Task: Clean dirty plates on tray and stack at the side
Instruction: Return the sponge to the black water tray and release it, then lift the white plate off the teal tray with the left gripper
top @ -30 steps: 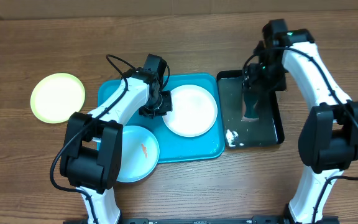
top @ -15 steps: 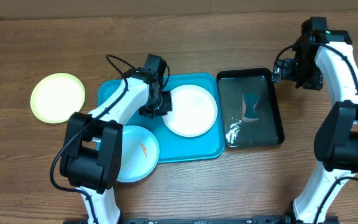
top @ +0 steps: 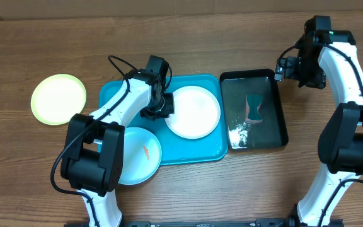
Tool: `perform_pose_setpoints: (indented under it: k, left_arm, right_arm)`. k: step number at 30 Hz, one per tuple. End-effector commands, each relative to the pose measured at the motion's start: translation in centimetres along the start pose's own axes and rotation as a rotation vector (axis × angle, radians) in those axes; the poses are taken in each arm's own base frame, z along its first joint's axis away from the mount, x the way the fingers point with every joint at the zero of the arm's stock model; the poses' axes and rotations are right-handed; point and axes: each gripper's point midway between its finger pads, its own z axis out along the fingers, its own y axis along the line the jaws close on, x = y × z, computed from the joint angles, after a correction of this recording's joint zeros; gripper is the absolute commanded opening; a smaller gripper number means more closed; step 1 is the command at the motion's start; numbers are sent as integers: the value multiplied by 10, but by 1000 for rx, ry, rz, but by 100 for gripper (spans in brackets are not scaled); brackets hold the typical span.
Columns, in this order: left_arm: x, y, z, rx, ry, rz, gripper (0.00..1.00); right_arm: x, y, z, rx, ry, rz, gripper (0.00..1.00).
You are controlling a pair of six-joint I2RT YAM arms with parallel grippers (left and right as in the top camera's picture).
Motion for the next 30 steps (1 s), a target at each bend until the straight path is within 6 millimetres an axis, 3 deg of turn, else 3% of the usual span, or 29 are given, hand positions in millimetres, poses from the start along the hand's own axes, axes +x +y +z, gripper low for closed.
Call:
perform_pose_setpoints:
  k: [1,3,7,12,15,22,30]
  left_arm:
    - [4,3,8,-10,6,9,18]
    - [7,5,14,-11,7,9,18]
    - [12,6,19,-4,18,7,5]
    - [10,5,14,-3,17,8,4]
    - [6,5,4,-10,11,30,4]
    - [-24,20,-42,-73,-26,2,4]
    - [-49,8,-86,-52,-89,27,4]
  right_arm:
    - [-8,3,-18,-9,-53,0,100]
    - [-8,3,-18,-9,-53,0,100]
    - [-8,3,-18,-9,-53,0,100]
    - [-8,3,-18,-9,-53,0,100]
    - [-8,3,-18,-9,-53,0,100]
    - [-8,3,-18,-9,-53,0,100]
    - [-8,3,-18,-9,-53,0,100]
